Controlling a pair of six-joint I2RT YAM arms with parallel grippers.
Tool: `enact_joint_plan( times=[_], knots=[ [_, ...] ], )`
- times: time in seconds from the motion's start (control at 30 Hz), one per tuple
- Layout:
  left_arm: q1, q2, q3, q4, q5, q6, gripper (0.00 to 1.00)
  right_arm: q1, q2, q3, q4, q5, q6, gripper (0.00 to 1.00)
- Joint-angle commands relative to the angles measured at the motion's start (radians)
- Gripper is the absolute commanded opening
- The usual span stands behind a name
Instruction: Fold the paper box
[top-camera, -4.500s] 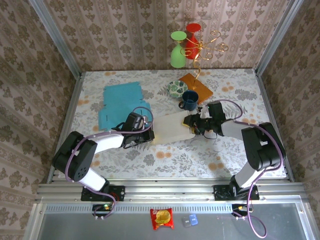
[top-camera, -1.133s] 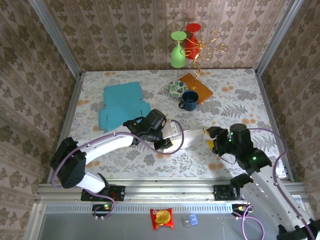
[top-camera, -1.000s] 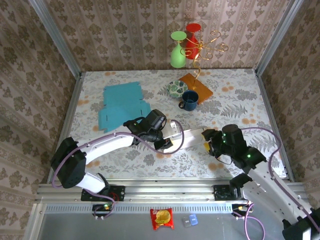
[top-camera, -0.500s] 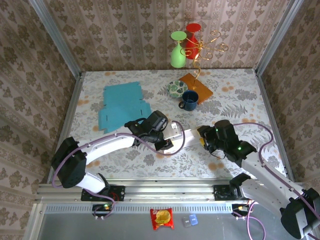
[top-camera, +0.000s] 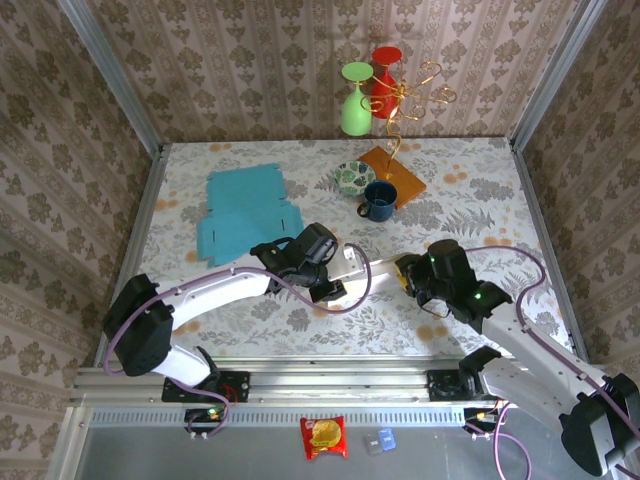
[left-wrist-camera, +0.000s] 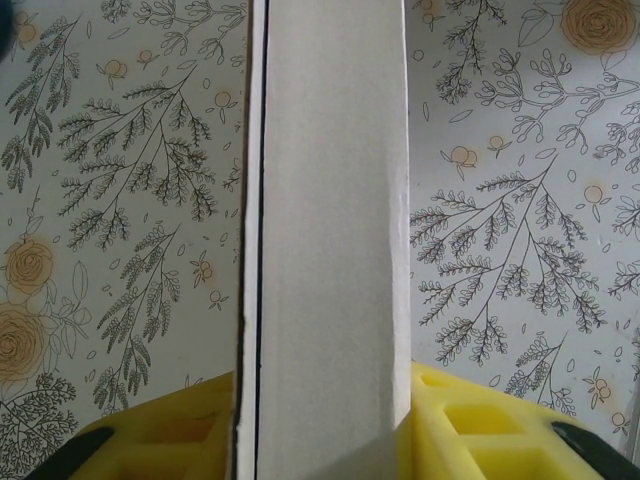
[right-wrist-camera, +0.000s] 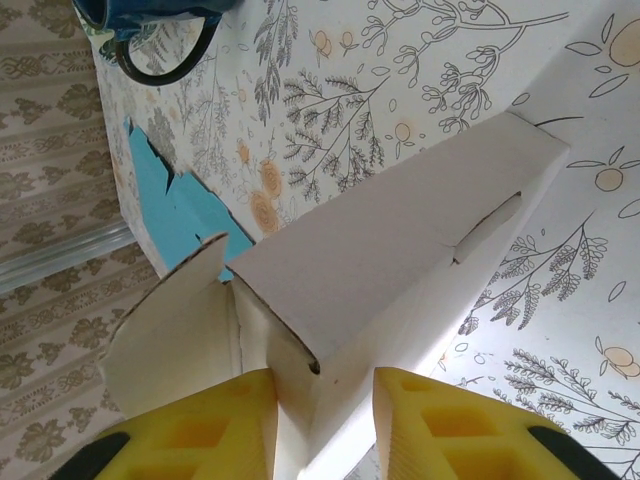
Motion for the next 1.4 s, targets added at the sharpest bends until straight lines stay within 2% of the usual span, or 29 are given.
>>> enact_joint_plan(
  times=[0.0, 0.13, 0.27, 0.47, 0.57, 0.67, 0.8, 1.0, 1.37],
  knots=[
    [-0.005, -0.012, -0.003, -0.017, -0.008, -0.017, 0.37, 0.011, 0.041, 0.003, -0.168, 0.020, -0.024, 0.28],
    [-0.005, -0.022, -0.011, -0.015, -0.005, -0.014, 0.34, 0.010, 0.040, 0.051, -0.222, 0.004, -0.108, 0.37],
    [-0.002, -0.035, -0.017, -0.024, 0.001, 0.000, 0.31, 0.005, -0.001, 0.151, -0.322, -0.010, -0.367, 0.47],
    [0.019, -0.063, -0.026, -0.052, 0.027, 0.026, 0.30, -0.038, -0.072, 0.299, -0.507, -0.009, -0.828, 0.46],
    [0.035, -0.075, -0.029, -0.078, 0.060, 0.048, 0.30, -0.089, -0.088, 0.332, -0.506, -0.039, -1.031, 0.44],
    [0.056, -0.089, -0.034, -0.111, 0.098, 0.075, 0.30, -0.156, -0.039, 0.376, -0.504, -0.113, -1.185, 0.40],
    [0.091, -0.114, -0.047, -0.136, 0.158, 0.098, 0.30, -0.185, 0.096, 0.444, -0.523, -0.227, -1.352, 0.43],
    [0.117, -0.127, -0.063, -0.163, 0.187, 0.113, 0.29, -0.181, 0.223, 0.501, -0.510, -0.271, -1.477, 0.54],
    [0.130, -0.142, -0.085, -0.154, 0.213, 0.115, 0.28, -0.164, 0.368, 0.523, -0.486, -0.342, -1.550, 0.56]
  ],
)
